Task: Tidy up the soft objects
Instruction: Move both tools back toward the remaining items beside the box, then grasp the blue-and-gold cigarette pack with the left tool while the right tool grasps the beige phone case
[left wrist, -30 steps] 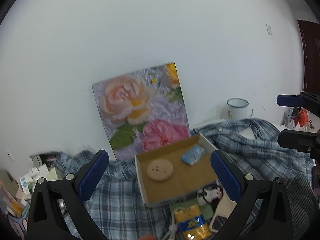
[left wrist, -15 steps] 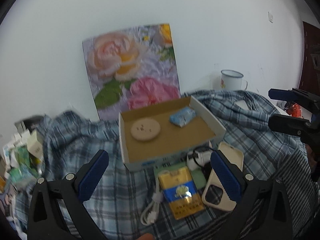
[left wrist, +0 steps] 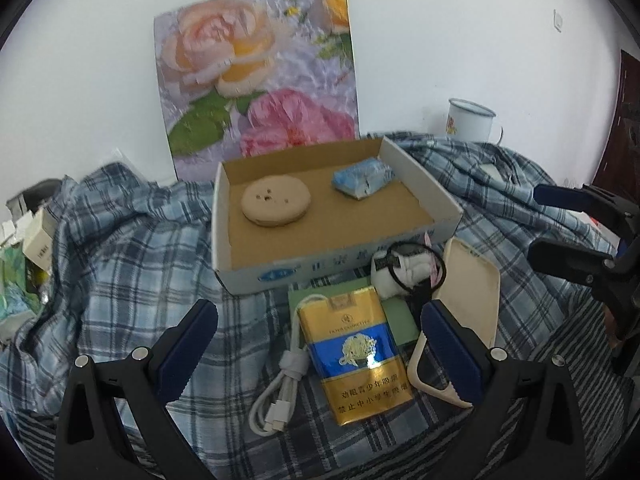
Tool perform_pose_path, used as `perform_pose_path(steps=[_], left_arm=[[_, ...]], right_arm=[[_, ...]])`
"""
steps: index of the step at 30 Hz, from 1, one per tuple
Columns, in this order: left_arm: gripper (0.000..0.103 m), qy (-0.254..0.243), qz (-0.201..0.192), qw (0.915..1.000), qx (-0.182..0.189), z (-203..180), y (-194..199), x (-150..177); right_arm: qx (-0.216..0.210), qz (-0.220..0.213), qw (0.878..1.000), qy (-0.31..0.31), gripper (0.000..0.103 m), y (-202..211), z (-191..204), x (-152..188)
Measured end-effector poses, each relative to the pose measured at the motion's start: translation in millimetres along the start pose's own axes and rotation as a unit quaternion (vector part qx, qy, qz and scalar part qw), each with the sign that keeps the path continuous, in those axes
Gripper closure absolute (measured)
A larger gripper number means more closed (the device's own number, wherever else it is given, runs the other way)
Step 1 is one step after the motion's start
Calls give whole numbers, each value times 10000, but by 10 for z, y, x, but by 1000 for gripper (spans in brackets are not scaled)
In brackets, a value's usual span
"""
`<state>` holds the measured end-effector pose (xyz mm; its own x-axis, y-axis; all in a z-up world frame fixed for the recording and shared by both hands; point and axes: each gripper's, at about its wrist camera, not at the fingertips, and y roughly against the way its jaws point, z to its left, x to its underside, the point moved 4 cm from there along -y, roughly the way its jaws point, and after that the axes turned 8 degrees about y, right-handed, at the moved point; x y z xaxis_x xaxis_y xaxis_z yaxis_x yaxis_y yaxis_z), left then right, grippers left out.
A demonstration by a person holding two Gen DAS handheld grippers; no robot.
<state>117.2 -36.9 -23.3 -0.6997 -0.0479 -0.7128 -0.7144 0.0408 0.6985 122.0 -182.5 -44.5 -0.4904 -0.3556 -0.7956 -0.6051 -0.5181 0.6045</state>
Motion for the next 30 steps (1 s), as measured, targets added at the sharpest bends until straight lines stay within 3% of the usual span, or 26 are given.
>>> perform_pose_path(steps=[3,6,12,24,27,30], left_arm=[[1,87,160,9998,1,13,-124,60],[12,292,266,9992,104,37,-219,88],[26,317,402,9986,116,28,-359,127],[27,208,584,9976,301,-63,-473,201],[40,174,641,9975,232,-71,-503,223],[43,164,611,9978,200,-60,-500,233]], right_arm=[[-58,66,9999,-78,1,-59,-29,59],[-118,205,9996,-144,1,-149,-44,143],[-284,371,9985,-282,1,-259,-85,230],[-427,610,9962,-454,1,-394,-105,291],[-422,670,9958,-450,1,-421,-102,296],[-428,725,9954,-460,1,-440,-106,311]])
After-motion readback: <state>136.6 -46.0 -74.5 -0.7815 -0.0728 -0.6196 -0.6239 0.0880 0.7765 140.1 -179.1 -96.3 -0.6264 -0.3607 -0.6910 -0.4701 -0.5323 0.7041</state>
